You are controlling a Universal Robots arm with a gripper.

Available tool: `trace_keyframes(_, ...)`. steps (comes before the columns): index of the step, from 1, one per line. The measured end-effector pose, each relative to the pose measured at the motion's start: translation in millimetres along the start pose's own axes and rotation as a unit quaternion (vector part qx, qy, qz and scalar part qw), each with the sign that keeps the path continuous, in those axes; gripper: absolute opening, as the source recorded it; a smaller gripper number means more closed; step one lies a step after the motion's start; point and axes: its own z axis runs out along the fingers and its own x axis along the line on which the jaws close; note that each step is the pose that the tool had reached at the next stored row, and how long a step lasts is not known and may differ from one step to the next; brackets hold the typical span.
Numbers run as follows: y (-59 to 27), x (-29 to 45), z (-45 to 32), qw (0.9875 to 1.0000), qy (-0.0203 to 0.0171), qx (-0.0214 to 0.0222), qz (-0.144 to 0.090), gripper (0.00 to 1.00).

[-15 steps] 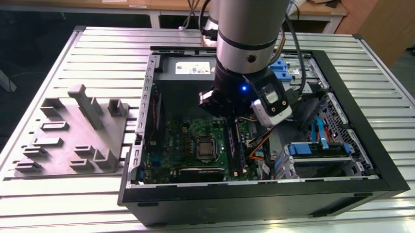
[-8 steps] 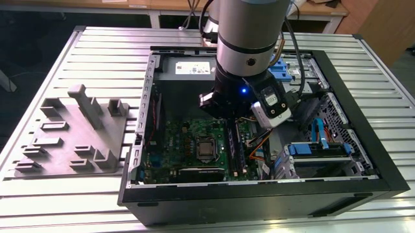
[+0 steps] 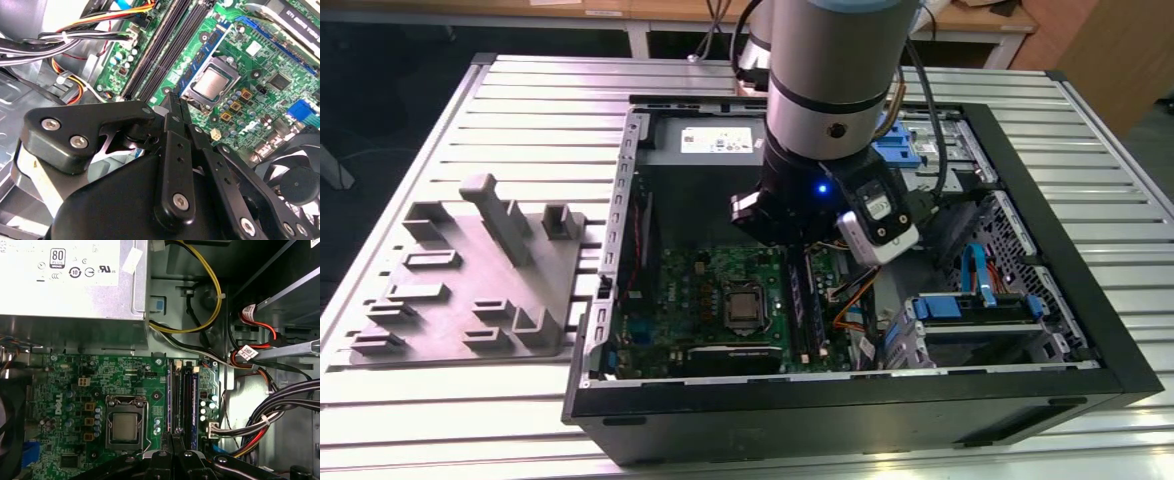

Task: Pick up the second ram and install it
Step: 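Insert the second ram into the second slot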

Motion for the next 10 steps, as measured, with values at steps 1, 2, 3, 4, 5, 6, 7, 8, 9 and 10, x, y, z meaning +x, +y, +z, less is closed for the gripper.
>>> trace_keyframes(1, 0.0, -0.1, 0.2, 1.0, 0.0, -0.0002, 0.0, 0.11)
trace_keyframes(2, -0.1, -0.2, 0.4, 1.0, 0.0, -0.0004, 0.0, 0.11)
trace_keyframes(3, -0.1, -0.2, 0.5, 1.0, 0.0, -0.0006, 0.0, 0.11)
trace_keyframes(4, -0.1, -0.1, 0.7, 1.0, 0.0, -0.0008, 0.0, 0.11)
trace_keyframes(5, -0.1, -0.1, 1.1, 1.0, -0.0001, -0.0013, 0.0, 0.11)
trace_keyframes(6, -0.1, -0.2, 1.8, 1.0, -0.0001, -0.0018, 0.0, 0.11)
trace_keyframes(7, -0.1, -0.1, 2.4, 1.0, -0.0001, -0.0018, 0.0, 0.11)
trace_keyframes(8, -0.2, -0.1, 3.2, 1.0, -0.0001, -0.0018, 0.0, 0.11)
trace_keyframes(9, -0.3, -0.2, 4.1, 1.0, 0.0, -0.0018, 0.0, 0.11)
trace_keyframes(10, -0.4, -0.1, 5.1, 1.0, 0.0, -0.0018, 0.0, 0.11)
